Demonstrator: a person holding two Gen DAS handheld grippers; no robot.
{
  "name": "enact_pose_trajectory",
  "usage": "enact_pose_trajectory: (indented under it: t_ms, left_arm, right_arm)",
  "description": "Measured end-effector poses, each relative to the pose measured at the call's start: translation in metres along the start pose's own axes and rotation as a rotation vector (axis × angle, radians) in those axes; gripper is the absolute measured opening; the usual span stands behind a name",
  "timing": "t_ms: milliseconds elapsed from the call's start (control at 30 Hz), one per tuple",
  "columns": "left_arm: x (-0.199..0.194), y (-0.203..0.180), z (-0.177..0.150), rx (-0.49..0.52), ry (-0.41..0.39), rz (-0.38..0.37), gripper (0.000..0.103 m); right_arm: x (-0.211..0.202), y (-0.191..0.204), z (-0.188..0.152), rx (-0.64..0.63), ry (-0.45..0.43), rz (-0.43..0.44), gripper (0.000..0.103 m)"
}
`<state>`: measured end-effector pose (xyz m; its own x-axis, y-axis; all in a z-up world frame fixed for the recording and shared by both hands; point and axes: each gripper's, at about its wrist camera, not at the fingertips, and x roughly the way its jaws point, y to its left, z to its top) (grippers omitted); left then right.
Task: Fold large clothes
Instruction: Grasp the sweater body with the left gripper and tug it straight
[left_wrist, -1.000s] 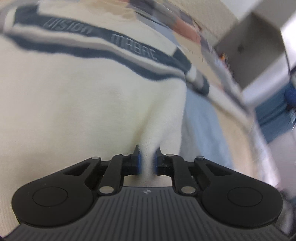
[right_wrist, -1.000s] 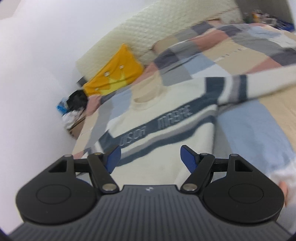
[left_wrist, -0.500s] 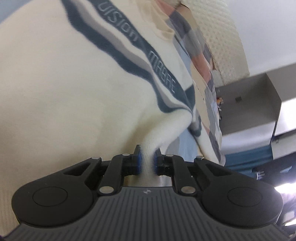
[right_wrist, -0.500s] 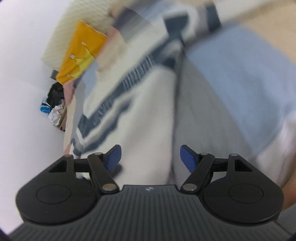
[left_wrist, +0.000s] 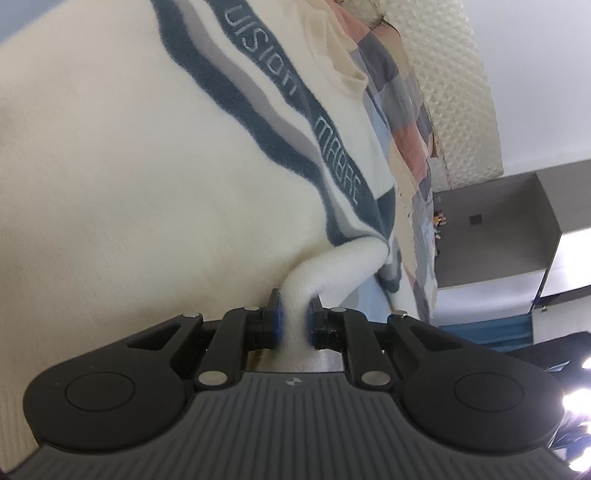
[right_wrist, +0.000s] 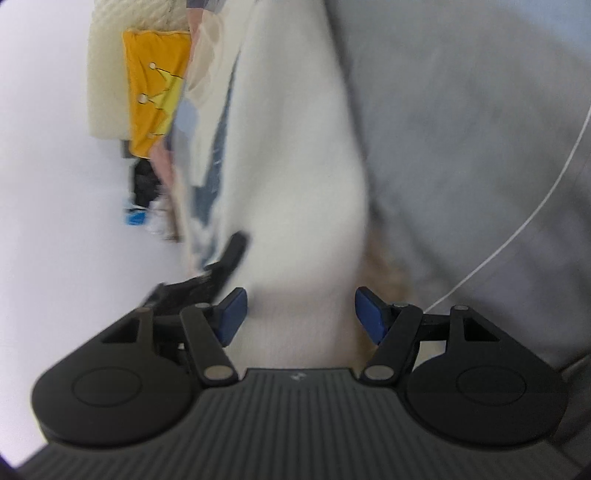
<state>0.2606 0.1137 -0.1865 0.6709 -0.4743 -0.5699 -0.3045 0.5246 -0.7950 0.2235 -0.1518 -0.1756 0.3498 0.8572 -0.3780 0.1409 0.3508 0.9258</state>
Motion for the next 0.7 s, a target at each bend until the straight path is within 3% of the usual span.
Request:
enact_pose_trajectory:
  t_ms: [67, 133, 233, 433, 700]
  left_arm:
    - [0.0, -0.003, 0.0, 0.029, 0.009, 0.0, 0.015]
    - [-0.001, -0.004, -0.001, 0.032, 0.017, -0.016, 0.016]
    - [-0.001, -0.008, -0.005, 0.055, 0.037, -0.049, 0.018]
    - [0.001, -0.036, -0.032, 0.209, 0.093, -0.075, 0.031]
    - [0.025, -0.052, -0.071, 0.368, 0.187, -0.004, 0.032]
  right_arm:
    - [-0.004, 0.008, -0.003, -0.032, -0.011, 0.017, 0.052]
    - [-0.015, 0.022, -0.005, -0.097, -0.058, -0.013, 0.028]
    - [-0.036, 0.04, -0.006, -0.184, -0.119, -0.037, 0.019]
    - [-0.074, 0.073, -0.011, -0.367, -0.214, -0.182, 0.016]
    - [-0.088, 0.065, -0.012, -0.475, -0.22, -0.499, 0.015]
